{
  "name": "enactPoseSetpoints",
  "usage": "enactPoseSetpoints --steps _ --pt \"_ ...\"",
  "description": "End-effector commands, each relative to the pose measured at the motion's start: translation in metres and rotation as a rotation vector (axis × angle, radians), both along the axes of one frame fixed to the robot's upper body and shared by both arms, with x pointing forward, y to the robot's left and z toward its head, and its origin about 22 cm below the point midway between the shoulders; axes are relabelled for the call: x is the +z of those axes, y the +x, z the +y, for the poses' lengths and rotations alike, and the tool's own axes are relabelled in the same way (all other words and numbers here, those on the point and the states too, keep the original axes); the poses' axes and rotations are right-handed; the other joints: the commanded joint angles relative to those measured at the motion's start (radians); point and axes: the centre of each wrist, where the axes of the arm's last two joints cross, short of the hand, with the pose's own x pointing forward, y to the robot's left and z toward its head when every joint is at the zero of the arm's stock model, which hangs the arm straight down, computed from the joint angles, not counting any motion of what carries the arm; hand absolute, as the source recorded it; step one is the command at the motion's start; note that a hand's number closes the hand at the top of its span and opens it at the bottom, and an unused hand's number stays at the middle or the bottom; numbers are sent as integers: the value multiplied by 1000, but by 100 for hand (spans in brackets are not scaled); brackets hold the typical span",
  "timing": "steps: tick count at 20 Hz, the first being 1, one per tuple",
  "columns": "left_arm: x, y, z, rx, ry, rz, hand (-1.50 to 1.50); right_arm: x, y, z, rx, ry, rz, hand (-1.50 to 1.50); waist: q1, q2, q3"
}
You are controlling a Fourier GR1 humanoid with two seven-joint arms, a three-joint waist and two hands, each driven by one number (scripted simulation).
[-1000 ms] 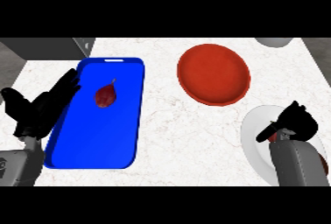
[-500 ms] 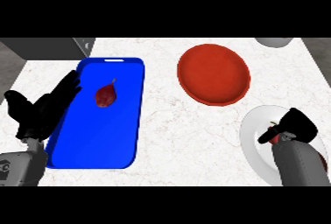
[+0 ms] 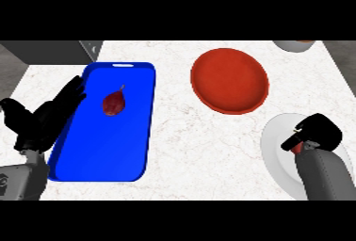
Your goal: Pick the bell pepper from the plate and place it in the bowl
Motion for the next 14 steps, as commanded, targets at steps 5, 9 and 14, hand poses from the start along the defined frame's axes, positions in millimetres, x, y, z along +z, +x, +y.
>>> enactPoseSetpoints --steps 5,9,14 --pt "-5 13 -2 -11 -5 3 0 4 -1 14 59 -31 -2 150 -5 6 6" --pt "7 16 -3 9 -14 2 0 11 -3 -24 339 22 40 150 -9 9 7" --pt "-1 2 -3 -13 -15 14 0 20 -20 -68 793 153 76 150 1 6 11"
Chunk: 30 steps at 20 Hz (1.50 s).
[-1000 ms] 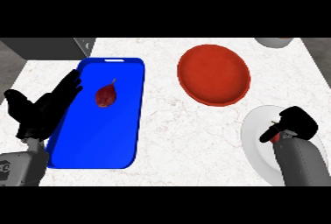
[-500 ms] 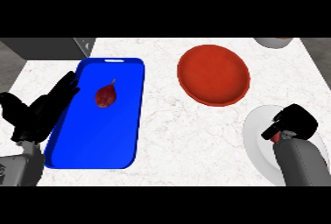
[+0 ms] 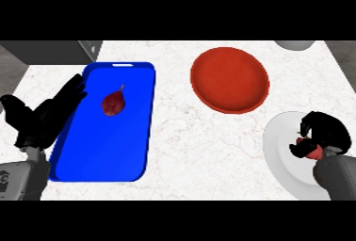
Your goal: Pick the bell pepper from the plate and place it in the bowl
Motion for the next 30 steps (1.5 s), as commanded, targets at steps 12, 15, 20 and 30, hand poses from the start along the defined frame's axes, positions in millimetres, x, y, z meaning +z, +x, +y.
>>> enactPoseSetpoints --steps 12,15,20,30 --pt "-8 -4 -7 18 13 2 0 106 -14 -105 532 148 -178 150 -5 -2 -3" --pt "16 -2 1 17 14 12 0 147 -30 -110 558 88 -186 150 -12 -6 -4" --pt "5 -11 4 -4 0 2 0 204 -34 -85 574 74 -258 150 -5 -5 -4" --pt "15 -3 -3 -1 5 2 0 253 -35 -18 629 250 -343 150 5 -5 -4"
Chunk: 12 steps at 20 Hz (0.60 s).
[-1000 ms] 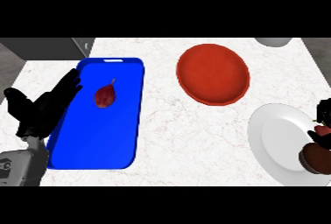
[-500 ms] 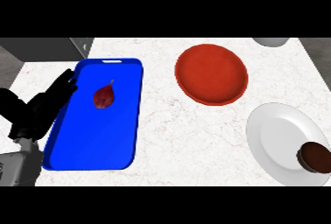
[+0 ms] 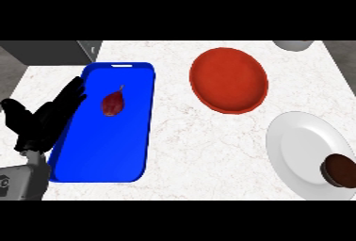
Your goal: Pick the bell pepper from the plate and place it in the bowl
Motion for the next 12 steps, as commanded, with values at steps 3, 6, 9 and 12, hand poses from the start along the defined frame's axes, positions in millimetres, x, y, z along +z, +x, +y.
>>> enactPoseSetpoints --steps 3,6,9,12 --pt "-13 -8 10 -10 6 -6 0 24 10 44 34 120 9 150 8 2 0" --pt "0 2 -2 -5 6 -16 0 36 32 77 33 147 -5 150 15 4 0" --pt "6 11 -4 -16 3 -9 0 33 29 92 25 178 -45 150 7 3 1" --pt "14 27 -21 -7 6 -2 0 32 47 129 23 184 -53 150 9 5 1"
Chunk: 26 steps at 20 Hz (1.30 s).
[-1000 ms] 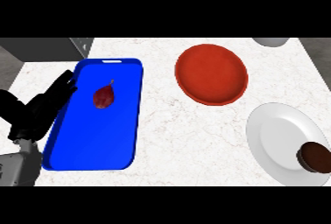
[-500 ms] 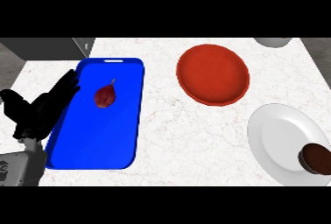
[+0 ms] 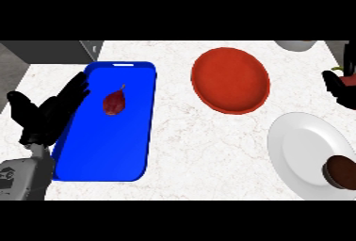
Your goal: Pick the bell pepper from the plate and place it in the bowl
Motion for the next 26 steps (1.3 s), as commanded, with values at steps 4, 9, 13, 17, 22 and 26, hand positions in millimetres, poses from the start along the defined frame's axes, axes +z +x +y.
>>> enactPoseSetpoints --steps 4,9,13,17,22,26 --pt "-21 -3 7 -8 2 -2 0 -16 41 55 -2 25 -44 150 5 3 0" --pt "5 10 -5 -30 -5 2 0 -7 88 82 -70 31 -10 150 17 6 0" --pt "2 -2 -8 -22 -8 1 0 -38 114 104 -116 22 -9 150 26 6 1" --pt "22 15 4 -29 5 -14 0 -52 143 75 -116 70 14 150 30 14 1" --pt "6 5 -11 -31 8 -30 0 -103 159 88 -59 113 108 150 44 19 1" --pt "4 5 -17 -74 -5 -25 0 -111 169 98 -55 125 105 150 69 29 2"
